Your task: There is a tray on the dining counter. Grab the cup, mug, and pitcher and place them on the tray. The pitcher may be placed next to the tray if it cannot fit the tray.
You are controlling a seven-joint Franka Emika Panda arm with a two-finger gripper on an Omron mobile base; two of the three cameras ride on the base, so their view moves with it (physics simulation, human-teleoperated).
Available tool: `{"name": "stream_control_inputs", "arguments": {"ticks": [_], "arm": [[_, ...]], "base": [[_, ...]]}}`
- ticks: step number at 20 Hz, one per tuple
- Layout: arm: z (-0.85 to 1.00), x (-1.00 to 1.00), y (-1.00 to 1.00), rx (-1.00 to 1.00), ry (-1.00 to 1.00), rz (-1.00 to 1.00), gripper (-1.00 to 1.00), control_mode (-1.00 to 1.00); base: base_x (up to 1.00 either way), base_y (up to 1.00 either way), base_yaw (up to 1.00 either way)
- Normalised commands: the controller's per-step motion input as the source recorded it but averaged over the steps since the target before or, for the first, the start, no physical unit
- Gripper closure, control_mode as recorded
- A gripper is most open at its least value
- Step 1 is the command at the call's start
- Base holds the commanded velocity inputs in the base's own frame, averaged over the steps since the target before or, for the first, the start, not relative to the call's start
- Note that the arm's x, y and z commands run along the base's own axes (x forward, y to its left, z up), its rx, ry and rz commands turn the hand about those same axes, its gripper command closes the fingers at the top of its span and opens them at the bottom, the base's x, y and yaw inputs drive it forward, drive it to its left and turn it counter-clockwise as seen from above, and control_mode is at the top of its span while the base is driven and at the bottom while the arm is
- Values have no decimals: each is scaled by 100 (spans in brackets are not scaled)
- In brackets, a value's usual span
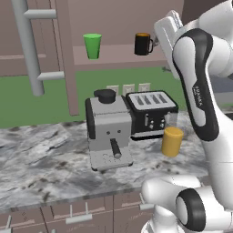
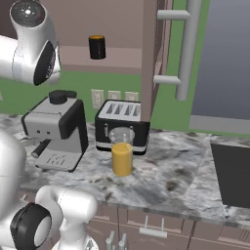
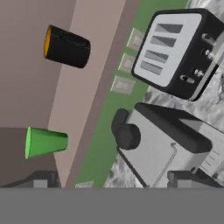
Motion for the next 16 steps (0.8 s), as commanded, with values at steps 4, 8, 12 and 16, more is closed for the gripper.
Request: {"name": "stream_control_inputs", "arguments": {"ticks": [4,8,12,16], "arm": [[29,0,4,12,-13,0,-100,-100],[0,0,2,9,-11,0,-100,-100],[0,20,1,3,-1,0,-100,-100],[0,27,5,3,0,0,-100,-100]], "base": [[0,0,0],[0,0,0],[0,0,0],[0,0,0]]}}
